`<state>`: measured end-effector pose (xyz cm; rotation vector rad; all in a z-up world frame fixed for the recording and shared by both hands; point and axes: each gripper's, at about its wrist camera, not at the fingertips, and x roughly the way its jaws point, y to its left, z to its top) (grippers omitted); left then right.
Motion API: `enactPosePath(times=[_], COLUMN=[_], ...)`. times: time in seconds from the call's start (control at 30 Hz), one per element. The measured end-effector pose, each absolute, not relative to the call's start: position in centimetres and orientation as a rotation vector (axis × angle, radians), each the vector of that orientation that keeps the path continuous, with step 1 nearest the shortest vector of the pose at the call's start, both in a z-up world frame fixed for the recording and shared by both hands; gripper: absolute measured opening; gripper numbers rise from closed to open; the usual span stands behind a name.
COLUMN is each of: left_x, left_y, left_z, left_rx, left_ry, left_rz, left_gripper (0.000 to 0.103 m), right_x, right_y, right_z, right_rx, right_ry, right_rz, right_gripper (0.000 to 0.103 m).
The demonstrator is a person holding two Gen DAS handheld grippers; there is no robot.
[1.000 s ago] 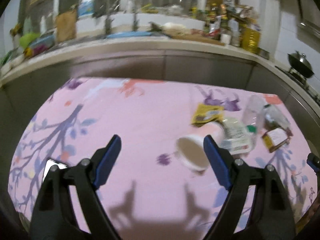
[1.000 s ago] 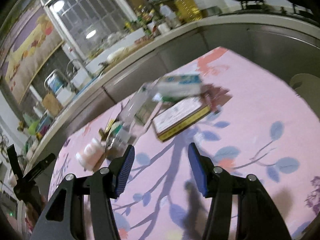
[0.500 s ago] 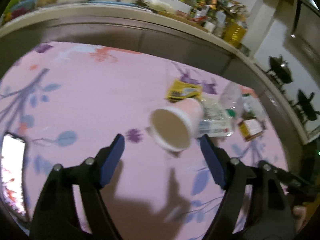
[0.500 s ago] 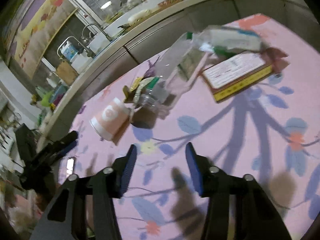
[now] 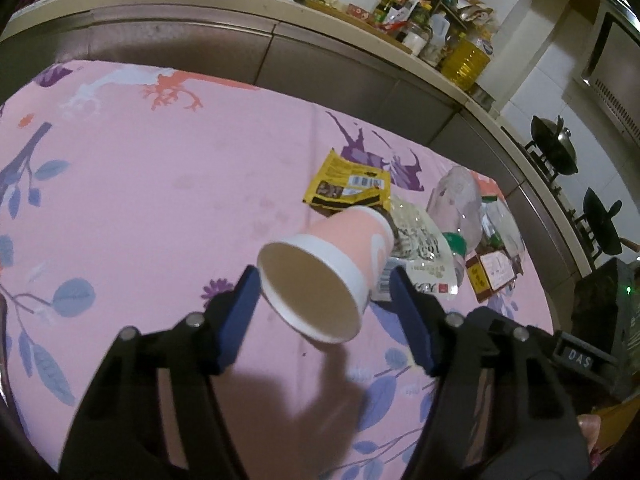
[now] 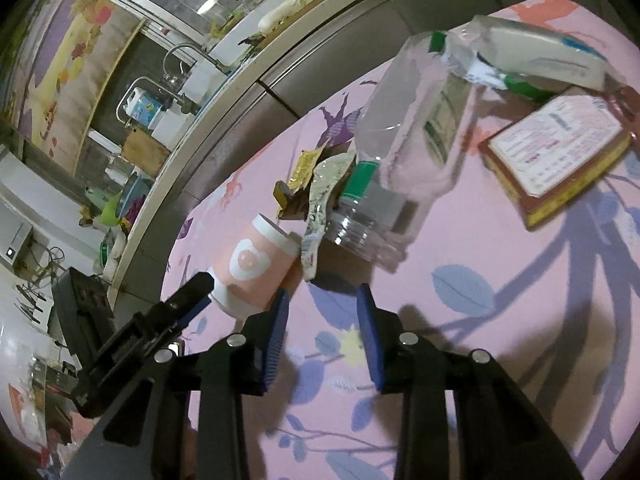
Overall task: Collect trash
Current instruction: 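Grasp the pink-white paper cup with the left tool while the right tool grasps a clear wrapper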
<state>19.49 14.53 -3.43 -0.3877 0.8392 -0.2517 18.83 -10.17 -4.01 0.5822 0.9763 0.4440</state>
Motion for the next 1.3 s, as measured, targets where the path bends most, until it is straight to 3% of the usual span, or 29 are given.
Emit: enactPosePath(times=[0.33,0.43,0.53,0.6,0.67,0.77,0.8,1.3], left_x=[20.9,21.4,21.8,21.8,21.7,21.2,21.0,14.6], left_y=[14.4,14.1,14.0,14.0,13.9,13.9,14.0,14.5], left_z=[-4.0,-4.3,-4.5,-4.4,-4.1,-3.8,-3.8,-2.2], left_rx=[-0.414,-0.417,-0.426,-0.428,-0.430,-0.414,-0.419,-0.409], left_ry=[0.841,0.855,0.858,0.853,0.842,0.835,0.834,0.791], left_rz=[-0.266,-0.276,-0.287,-0.294,-0.311,-0.305,-0.304,-0.349], left_gripper=[0.064,0.052,0.047,0.041,0.024,0.007,0.005,0.004], right_x=[20.9,21.4,22.0,22.5,22.4,21.9,21.7,11.6], right_y=[-9.4,-9.1,-8.8,-8.7,-8.6,-8.4,-8.3,-11.1], right_z=[-3.8,-4.3,-4.8,-5.1,-5.3,-5.0,-4.8,-4.9], right_rx=[0.619,0.639,0.657,0.661,0.655,0.629,0.620,0.495], right_ry=[0.975,0.989,0.992,0.994,0.997,0.985,0.981,0.976], right_rz=[0.463,0.459,0.453,0.448,0.459,0.472,0.477,0.557], right_gripper=[0.033,0.033,0.033,0.022,0.003,0.000,0.000,0.000])
